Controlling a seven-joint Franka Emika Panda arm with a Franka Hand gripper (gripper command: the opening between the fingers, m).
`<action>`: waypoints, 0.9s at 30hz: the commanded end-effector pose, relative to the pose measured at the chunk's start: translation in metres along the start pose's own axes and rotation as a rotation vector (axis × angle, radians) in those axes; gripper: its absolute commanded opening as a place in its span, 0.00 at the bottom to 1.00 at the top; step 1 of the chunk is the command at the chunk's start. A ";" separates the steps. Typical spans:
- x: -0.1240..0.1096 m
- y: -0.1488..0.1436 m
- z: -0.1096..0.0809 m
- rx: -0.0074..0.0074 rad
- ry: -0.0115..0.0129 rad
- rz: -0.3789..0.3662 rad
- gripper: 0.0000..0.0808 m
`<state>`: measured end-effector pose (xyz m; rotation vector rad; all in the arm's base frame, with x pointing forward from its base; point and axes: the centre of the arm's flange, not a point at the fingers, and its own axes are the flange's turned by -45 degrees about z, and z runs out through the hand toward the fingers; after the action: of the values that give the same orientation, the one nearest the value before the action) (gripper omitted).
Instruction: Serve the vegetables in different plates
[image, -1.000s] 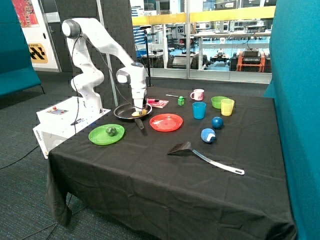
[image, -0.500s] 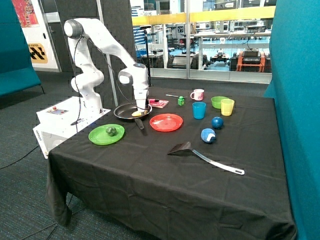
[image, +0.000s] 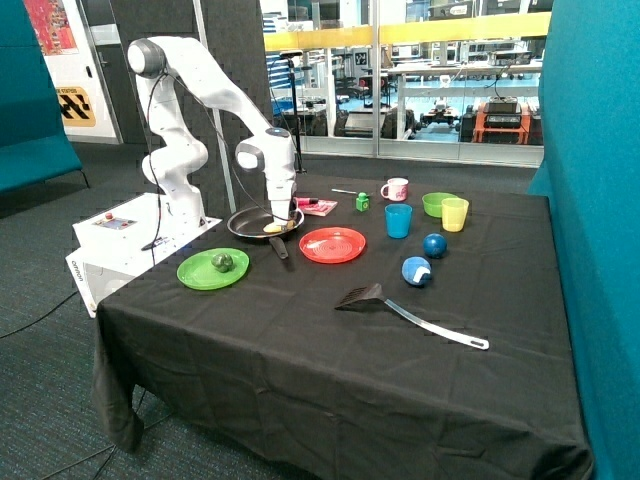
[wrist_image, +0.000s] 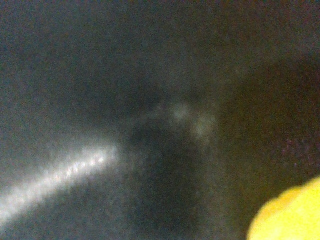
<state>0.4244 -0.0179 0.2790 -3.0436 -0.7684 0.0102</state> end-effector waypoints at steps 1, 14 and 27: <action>-0.013 0.000 -0.001 -0.0040 0.0057 0.002 0.57; -0.015 -0.004 -0.006 -0.0040 0.0056 -0.016 0.00; -0.017 0.000 -0.007 -0.0040 0.0056 -0.021 0.00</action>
<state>0.4100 -0.0224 0.2845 -3.0387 -0.7951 -0.0083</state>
